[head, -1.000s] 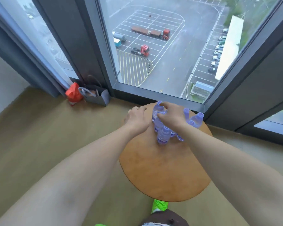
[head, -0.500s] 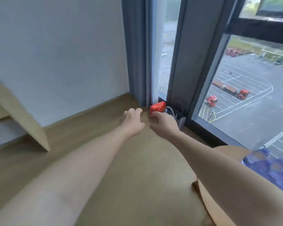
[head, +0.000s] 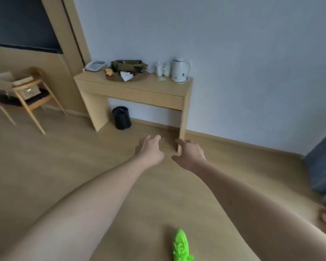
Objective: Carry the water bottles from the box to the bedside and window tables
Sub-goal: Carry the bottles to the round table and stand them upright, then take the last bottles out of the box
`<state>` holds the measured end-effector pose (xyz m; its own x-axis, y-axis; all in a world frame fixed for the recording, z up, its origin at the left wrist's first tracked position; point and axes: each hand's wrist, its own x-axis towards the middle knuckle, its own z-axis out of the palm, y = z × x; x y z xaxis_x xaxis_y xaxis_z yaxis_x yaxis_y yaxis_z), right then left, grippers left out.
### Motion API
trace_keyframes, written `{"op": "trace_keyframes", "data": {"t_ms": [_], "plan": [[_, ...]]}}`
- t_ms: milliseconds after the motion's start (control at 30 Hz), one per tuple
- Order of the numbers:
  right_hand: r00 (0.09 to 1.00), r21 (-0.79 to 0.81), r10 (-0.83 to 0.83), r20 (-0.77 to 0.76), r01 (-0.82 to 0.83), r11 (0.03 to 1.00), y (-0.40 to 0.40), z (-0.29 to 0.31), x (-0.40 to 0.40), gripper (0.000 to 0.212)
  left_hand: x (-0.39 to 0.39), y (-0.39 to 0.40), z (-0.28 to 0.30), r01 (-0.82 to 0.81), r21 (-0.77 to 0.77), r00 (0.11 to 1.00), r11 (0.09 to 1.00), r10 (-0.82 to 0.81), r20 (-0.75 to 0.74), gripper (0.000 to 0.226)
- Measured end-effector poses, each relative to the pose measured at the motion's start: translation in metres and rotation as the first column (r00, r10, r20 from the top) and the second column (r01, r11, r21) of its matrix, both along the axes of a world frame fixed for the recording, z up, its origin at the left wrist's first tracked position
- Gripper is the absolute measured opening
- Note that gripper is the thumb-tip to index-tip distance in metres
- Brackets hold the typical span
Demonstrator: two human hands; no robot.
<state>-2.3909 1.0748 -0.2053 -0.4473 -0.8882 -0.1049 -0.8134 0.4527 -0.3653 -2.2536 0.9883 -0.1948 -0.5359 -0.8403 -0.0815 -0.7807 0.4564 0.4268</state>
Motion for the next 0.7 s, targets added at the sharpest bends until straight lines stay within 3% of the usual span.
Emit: {"op": "trace_keyframes", "data": {"t_ms": [267, 467, 700], "plan": [[0.881, -0.022, 0.473, 0.015, -0.472, 0.881, -0.256, 0.013, 0.112, 0.076, 0.147, -0.194, 0.01, -0.47, -0.061, 0.882, 0.88, 0.472, 0.008, 0.055], [0.729, -0.036, 0.685, -0.011, -0.685, 0.728, -0.405, 0.036, 0.185, 0.074, 0.22, -0.293, 0.03, -0.672, -0.067, 0.738, 0.738, 0.674, 0.024, 0.055], [0.575, -0.029, 0.817, 0.044, -0.817, 0.577, -0.523, 0.026, 0.298, 0.066, 0.31, -0.378, 0.014, -0.79, -0.044, 0.608, 0.611, 0.791, 0.07, 0.063]]}}
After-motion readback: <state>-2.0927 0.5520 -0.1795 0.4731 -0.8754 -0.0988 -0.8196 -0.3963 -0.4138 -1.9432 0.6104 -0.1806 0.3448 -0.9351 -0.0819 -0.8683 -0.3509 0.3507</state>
